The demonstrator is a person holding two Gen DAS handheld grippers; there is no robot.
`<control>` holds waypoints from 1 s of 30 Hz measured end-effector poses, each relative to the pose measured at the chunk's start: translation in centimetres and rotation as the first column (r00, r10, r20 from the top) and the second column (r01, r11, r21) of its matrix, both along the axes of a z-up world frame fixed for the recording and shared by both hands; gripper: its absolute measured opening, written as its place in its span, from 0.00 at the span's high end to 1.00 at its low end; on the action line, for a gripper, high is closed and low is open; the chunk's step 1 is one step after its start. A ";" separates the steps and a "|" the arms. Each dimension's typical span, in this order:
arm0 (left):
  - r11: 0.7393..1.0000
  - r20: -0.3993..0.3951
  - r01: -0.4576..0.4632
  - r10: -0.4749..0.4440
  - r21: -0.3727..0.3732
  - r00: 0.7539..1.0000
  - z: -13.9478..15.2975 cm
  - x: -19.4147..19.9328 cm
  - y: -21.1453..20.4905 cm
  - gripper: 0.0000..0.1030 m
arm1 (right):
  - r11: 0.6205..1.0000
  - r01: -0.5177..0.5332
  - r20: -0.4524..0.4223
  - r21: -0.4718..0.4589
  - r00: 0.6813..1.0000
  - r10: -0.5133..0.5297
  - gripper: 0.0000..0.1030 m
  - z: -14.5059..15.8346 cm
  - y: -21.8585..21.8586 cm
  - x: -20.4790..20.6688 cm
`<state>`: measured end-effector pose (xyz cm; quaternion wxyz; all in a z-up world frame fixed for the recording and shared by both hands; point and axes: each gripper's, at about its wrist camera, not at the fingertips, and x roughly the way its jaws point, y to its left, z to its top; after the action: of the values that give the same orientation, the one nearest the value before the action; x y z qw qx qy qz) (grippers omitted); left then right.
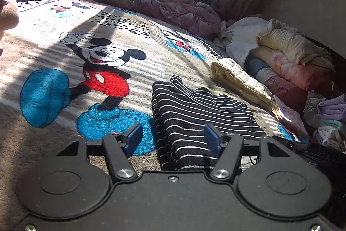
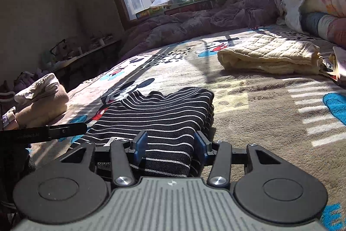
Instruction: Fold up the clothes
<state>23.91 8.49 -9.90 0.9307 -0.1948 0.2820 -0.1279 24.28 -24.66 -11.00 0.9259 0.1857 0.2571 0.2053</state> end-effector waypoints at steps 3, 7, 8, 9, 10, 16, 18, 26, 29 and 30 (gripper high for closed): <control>0.994 -0.077 -0.008 0.000 -0.111 0.997 -1.2 1.2 0.4 0.39 | 0.982 0.046 -0.105 0.183 0.994 -0.027 0.46 -1.5 -1.9 1.8; 0.974 -0.153 -0.020 -0.015 -0.225 0.988 -2.7 2.8 0.6 0.39 | 0.961 0.073 -0.212 0.266 0.977 -0.016 0.39 -3.7 -1.9 4.0; 0.972 -0.157 -0.013 -0.025 -0.236 0.987 -2.8 3.2 0.4 0.39 | 0.964 0.064 -0.218 0.258 0.976 -0.006 0.39 -4.0 -1.5 4.5; 0.969 -0.156 -0.005 -0.035 -0.248 0.987 -2.9 3.7 0.1 0.40 | 0.967 0.057 -0.219 0.249 0.976 -0.002 0.39 -4.0 -1.1 5.0; 0.965 -0.155 0.004 -0.046 -0.261 0.987 -3.0 4.0 -0.2 0.40 | 0.968 0.058 -0.219 0.245 0.976 -0.003 0.41 -4.1 -0.8 5.5; 0.956 -0.178 -0.027 -0.026 -0.291 0.984 -3.6 3.5 -0.7 0.62 | 0.962 0.040 -0.220 0.271 0.975 0.021 0.58 -4.9 -0.4 6.7; 0.932 -0.209 -0.061 -0.017 -0.357 0.978 -4.0 2.6 0.0 0.68 | 0.955 0.041 -0.232 0.293 0.972 0.029 0.60 -5.0 -0.6 6.4; 0.920 -0.275 -0.126 0.021 -0.371 0.961 -2.5 -6.8 -0.1 0.69 | 0.937 0.037 -0.297 0.348 0.952 0.072 0.63 -4.2 -0.9 -0.2; 0.910 -0.318 -0.147 0.018 -0.388 0.948 -2.5 -11.7 0.4 0.69 | 0.923 0.043 -0.343 0.382 0.934 0.098 0.63 -4.3 -1.3 -4.3; 0.907 -0.332 -0.154 0.017 -0.393 0.943 -2.5 -13.3 0.5 0.69 | 0.920 0.040 -0.356 0.389 0.928 0.110 0.63 -4.4 -1.3 -5.6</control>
<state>10.60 9.00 -12.43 0.8146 -0.4178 0.3870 -0.1099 18.64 -26.00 -15.37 0.8010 0.3965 0.3849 0.2302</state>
